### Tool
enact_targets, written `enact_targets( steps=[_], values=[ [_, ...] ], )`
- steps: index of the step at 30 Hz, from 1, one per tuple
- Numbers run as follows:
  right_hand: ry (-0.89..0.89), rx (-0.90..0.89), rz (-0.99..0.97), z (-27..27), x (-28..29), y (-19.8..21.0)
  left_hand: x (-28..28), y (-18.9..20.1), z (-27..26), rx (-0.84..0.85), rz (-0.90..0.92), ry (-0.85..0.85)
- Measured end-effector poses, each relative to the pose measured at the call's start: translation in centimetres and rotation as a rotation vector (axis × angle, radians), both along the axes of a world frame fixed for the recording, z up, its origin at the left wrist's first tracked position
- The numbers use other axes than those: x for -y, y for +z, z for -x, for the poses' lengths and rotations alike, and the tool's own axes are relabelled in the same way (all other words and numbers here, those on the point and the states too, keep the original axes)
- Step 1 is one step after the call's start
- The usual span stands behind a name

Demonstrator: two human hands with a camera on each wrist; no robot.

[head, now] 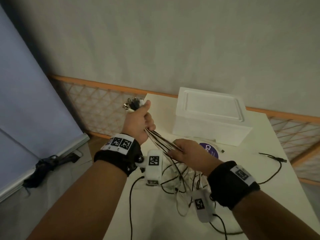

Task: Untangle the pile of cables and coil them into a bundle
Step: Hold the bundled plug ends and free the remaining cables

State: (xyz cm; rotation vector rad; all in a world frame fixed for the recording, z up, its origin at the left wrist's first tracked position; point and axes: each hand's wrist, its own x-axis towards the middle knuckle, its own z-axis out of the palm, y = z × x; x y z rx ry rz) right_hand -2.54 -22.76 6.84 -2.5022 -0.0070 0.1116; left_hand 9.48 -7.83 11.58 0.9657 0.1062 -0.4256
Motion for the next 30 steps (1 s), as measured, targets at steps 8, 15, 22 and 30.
enact_targets(
  steps=[8, 15, 22, 30],
  values=[
    [-0.452, 0.001, 0.53, 6.1, 8.3, -1.6, -3.5, -1.3, -3.7, -0.117, 0.087, 0.223],
    [-0.115, -0.285, 0.155, 2.7, 7.8, 0.2, -0.1, -4.3, -1.2, -0.102, 0.042, 0.138],
    [-0.048, -0.01, -0.118, -3.0, -3.5, 0.9, 3.2, -3.8, 2.2, -0.028, -0.008, 0.01],
    [0.004, 0.092, 0.015, -3.9, -2.8, 0.7, 2.8, -3.8, 2.3, -0.057, 0.055, -0.002]
  ],
)
